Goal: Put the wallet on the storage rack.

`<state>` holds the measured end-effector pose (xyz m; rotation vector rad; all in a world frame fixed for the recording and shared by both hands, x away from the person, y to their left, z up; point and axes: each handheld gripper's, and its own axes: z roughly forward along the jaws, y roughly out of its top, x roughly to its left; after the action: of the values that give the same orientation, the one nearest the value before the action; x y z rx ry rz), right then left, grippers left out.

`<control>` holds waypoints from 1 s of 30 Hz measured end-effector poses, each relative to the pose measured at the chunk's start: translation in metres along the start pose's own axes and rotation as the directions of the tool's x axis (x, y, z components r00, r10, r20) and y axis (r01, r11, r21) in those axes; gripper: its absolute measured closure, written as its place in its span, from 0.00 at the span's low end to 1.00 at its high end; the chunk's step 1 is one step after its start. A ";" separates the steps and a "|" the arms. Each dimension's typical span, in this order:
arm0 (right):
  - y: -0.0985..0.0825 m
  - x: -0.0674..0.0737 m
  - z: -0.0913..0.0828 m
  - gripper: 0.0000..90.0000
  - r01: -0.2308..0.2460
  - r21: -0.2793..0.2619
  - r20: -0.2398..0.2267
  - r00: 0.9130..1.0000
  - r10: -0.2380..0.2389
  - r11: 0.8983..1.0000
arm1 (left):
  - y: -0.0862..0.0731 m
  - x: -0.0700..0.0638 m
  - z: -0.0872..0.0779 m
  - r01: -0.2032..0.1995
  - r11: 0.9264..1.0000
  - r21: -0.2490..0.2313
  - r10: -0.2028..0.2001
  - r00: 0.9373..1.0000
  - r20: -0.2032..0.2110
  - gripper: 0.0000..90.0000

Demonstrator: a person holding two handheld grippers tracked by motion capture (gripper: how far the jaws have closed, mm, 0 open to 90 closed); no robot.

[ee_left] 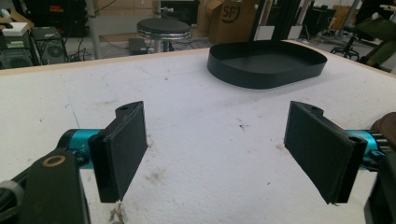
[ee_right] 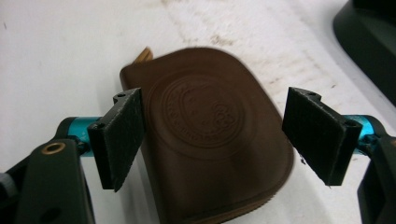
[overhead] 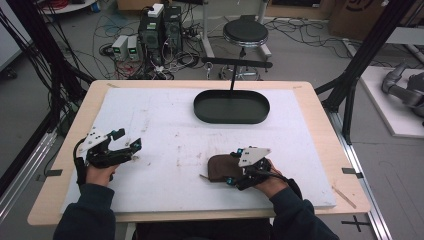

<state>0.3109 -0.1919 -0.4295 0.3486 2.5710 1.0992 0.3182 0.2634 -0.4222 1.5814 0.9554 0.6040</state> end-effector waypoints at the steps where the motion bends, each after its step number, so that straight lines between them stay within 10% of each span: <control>1: 0.000 0.001 0.003 0.23 0.012 0.013 -0.006 1.000 -0.012 1.000 | 0.000 0.000 0.000 0.003 1.000 0.000 -0.003 1.000 0.000 0.24; 8: 0.000 0.008 0.013 0.21 0.089 0.108 0.086 0.991 -0.098 0.990 | 0.000 0.000 0.000 0.004 1.000 0.002 -0.004 1.000 0.001 0.24; 11: -0.001 -0.001 0.012 0.24 -0.041 0.133 0.173 0.985 0.017 0.990 | 0.000 0.001 0.000 0.008 1.000 0.001 -0.008 1.000 0.001 0.24; 16: -0.006 -0.016 0.003 0.33 -0.215 0.122 0.257 0.950 0.179 0.969 | -0.001 0.002 -0.001 0.010 1.000 0.002 -0.010 1.000 -0.002 0.24; 30: 0.002 -0.025 -0.020 0.66 -0.328 0.067 0.227 0.924 0.306 0.942 | -0.001 0.003 -0.002 0.021 1.000 -0.005 -0.021 1.000 -0.005 0.24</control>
<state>0.3264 -0.2127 -0.4100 0.8878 2.4366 0.9668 0.3182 0.2670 -0.4226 1.5645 0.9724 0.5958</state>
